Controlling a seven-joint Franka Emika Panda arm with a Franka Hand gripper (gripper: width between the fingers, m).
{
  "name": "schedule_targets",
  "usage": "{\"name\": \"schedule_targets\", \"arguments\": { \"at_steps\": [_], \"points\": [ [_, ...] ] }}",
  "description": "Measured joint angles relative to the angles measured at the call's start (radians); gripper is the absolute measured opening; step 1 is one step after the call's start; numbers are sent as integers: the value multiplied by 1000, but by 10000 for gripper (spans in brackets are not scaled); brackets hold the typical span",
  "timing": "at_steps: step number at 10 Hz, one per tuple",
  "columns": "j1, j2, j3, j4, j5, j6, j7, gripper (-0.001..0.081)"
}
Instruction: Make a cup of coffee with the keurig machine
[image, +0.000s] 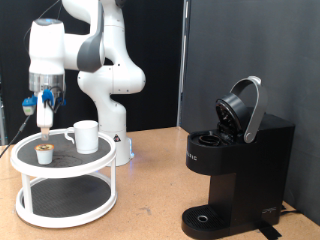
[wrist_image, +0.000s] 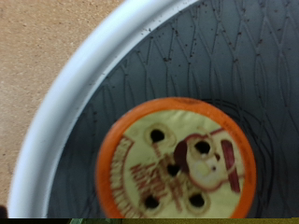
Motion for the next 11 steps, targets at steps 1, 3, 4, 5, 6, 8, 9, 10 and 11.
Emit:
{"name": "schedule_targets", "arguments": {
  "at_steps": [1, 3, 4, 5, 6, 8, 9, 10, 11],
  "points": [
    [0, 27, -4, -10, 0, 34, 0, 734],
    [-1, 71, -7, -23, 0, 81, 0, 734],
    [-1, 87, -8, -25, 0, 94, 0, 734],
    [-1, 99, -8, -25, 2, 100, 0, 734],
    [-1, 105, -8, -26, 4, 105, 0, 734],
    [-1, 111, -8, -26, 14, 111, -3, 734],
    [-1, 113, -9, -26, 15, 113, -4, 625],
    [-1, 114, -10, -26, 16, 115, -4, 488],
    [-1, 114, -11, -26, 16, 117, -4, 488]
  ]
}}
